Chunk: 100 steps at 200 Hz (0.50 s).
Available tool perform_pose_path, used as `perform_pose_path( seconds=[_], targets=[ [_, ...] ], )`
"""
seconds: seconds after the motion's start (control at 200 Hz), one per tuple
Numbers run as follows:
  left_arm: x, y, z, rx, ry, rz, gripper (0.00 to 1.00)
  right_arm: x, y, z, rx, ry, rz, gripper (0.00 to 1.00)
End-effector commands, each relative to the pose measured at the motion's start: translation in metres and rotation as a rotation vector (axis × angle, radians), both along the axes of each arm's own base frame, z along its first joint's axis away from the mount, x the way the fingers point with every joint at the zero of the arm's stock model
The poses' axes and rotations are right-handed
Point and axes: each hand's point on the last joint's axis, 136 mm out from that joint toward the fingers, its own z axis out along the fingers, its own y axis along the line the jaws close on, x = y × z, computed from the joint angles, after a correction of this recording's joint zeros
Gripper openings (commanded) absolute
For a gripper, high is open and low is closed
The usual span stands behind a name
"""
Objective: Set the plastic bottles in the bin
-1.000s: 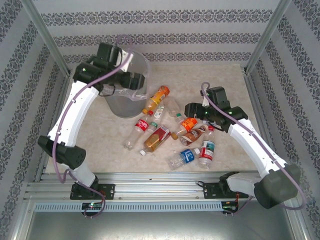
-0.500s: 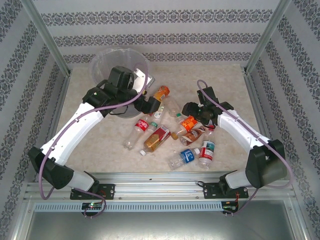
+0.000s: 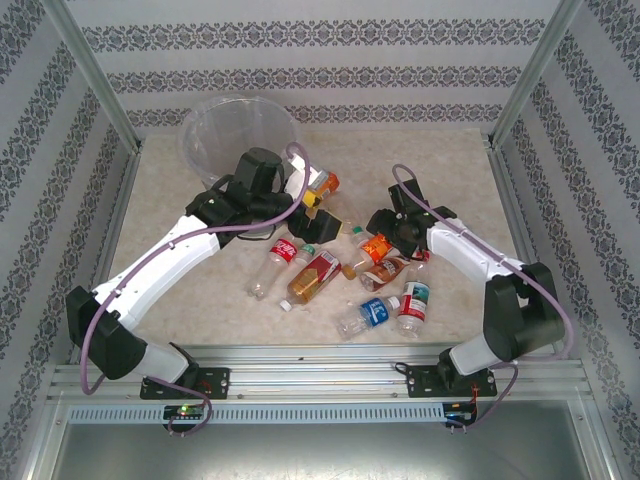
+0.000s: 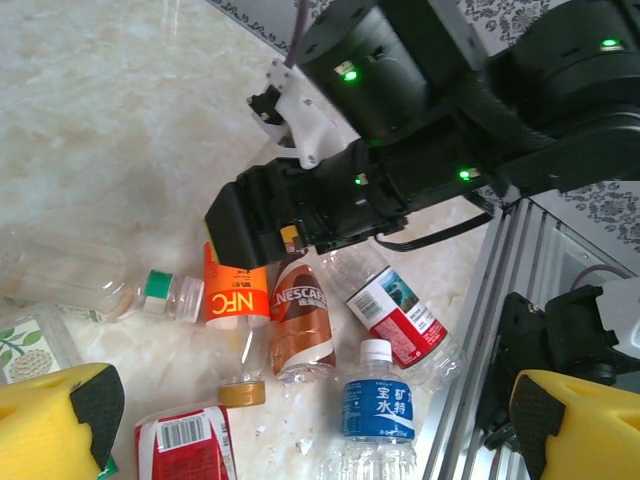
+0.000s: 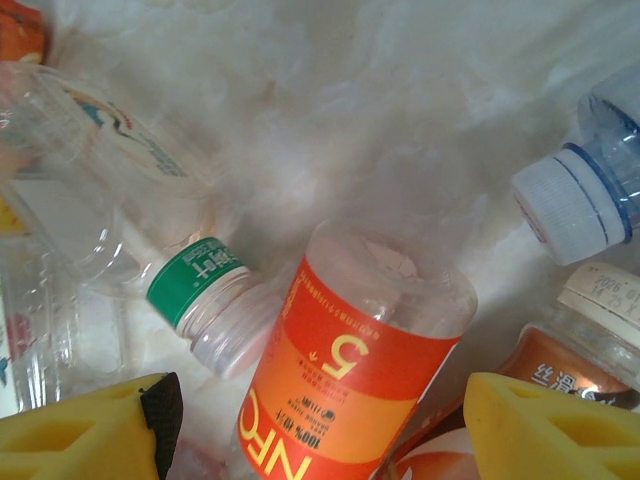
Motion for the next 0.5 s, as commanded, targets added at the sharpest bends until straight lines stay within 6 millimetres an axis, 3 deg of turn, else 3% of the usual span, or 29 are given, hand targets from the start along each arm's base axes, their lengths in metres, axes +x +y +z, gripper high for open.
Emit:
perform_pose_path(
  seconds=[0.0,0.495],
  targets=[
    [-0.003,-0.011,0.009,-0.041,-0.019,-0.033,1.0,0.003,-0.008,-0.014,-0.012,0.011,-0.051,0.75],
    [0.003,-0.015,-0.011,0.021,0.015,-0.027,1.0,0.014,-0.001,-0.046,0.012,0.05,-0.07,0.77]
  ],
)
